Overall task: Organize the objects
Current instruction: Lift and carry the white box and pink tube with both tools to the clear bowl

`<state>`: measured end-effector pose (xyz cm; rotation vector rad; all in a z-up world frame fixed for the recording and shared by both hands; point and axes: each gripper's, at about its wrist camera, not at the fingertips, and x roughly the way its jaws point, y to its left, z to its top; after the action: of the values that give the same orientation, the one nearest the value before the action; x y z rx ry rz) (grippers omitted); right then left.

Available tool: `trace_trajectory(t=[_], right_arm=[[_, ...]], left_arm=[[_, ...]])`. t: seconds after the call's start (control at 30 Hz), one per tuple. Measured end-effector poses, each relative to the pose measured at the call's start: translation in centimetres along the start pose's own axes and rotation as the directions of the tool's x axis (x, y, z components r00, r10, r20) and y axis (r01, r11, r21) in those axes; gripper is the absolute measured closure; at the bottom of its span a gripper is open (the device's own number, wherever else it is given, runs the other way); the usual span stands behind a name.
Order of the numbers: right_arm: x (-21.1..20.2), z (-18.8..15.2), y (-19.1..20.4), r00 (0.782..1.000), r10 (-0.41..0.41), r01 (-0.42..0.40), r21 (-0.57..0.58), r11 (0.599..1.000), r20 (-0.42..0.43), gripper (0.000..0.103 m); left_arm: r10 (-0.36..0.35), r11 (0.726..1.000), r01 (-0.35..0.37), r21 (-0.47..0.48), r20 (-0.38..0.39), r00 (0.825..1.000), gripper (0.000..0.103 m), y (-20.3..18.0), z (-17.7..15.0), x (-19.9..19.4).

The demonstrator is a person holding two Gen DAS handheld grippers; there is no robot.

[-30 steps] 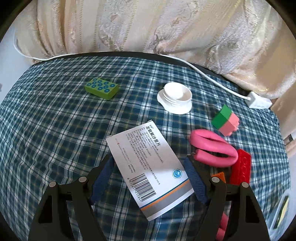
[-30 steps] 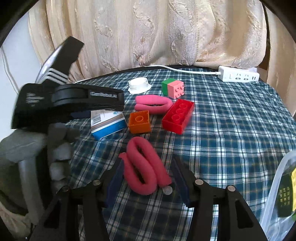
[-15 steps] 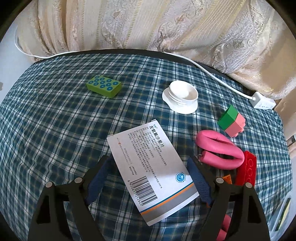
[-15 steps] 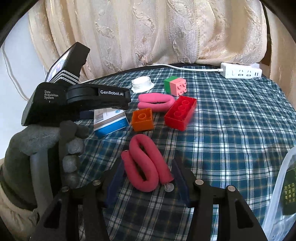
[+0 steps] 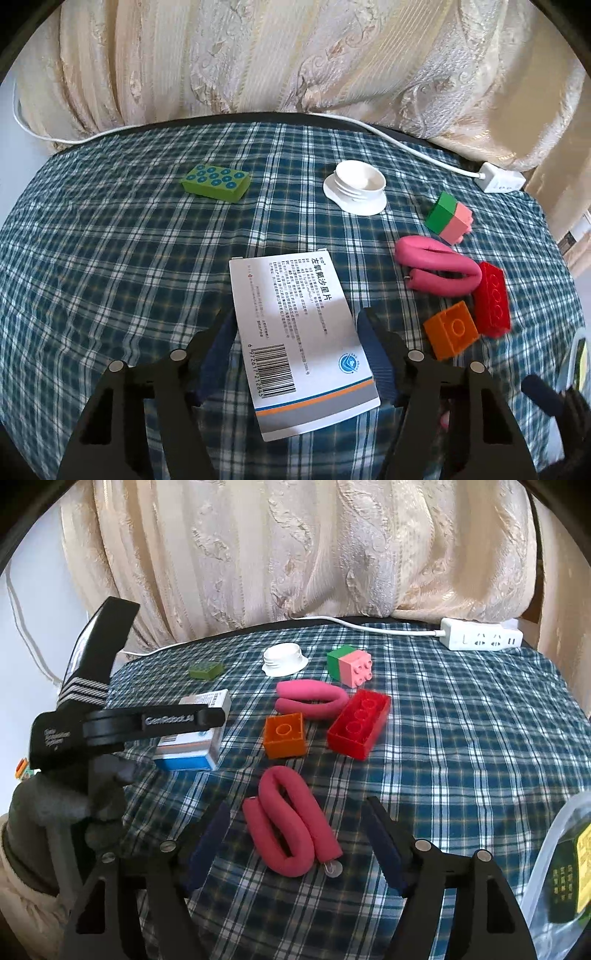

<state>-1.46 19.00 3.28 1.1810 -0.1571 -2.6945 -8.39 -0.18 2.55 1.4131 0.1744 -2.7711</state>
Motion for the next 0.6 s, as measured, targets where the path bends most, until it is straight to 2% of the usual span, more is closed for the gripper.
trace_trajectory(t=[0.23, 0.47, 0.5, 0.57, 0.6], right_arm=[[1.5, 0.2, 0.7, 0.999, -0.023, 0.021, -0.054, 0.998, -0.043, 0.026], [2.6, -0.3, 1.2, 0.994, -0.07, 0.063, -0.096, 0.993, -0.078, 0.026], [2.7, -0.5, 1.4, 0.994, -0.076, 0.068, -0.103, 0.992, -0.08, 0.028], [2.8, -0.6, 1.8, 0.991, -0.106, 0.096, -0.125, 0.987, -0.079, 0.041], [2.8, -0.7, 2.0, 0.991, -0.111, 0.1, -0.134, 0.986, -0.077, 0.044]], left_arm=[[-0.021, 0.999, 0.019, 0.047, 0.037, 0.999, 0.035, -0.4, -0.3, -1.1], [-0.035, 0.997, 0.033, 0.065, 0.028, 0.999, 0.035, -0.6, -0.9, -1.1], [-0.038, 0.997, 0.036, 0.067, 0.028, 0.999, 0.035, -0.7, -0.9, -1.1], [-0.044, 0.997, 0.042, 0.072, 0.031, 0.999, 0.035, -0.8, -0.9, -1.3], [-0.048, 0.996, 0.045, 0.074, 0.033, 0.998, 0.035, -0.9, -0.9, -1.4]])
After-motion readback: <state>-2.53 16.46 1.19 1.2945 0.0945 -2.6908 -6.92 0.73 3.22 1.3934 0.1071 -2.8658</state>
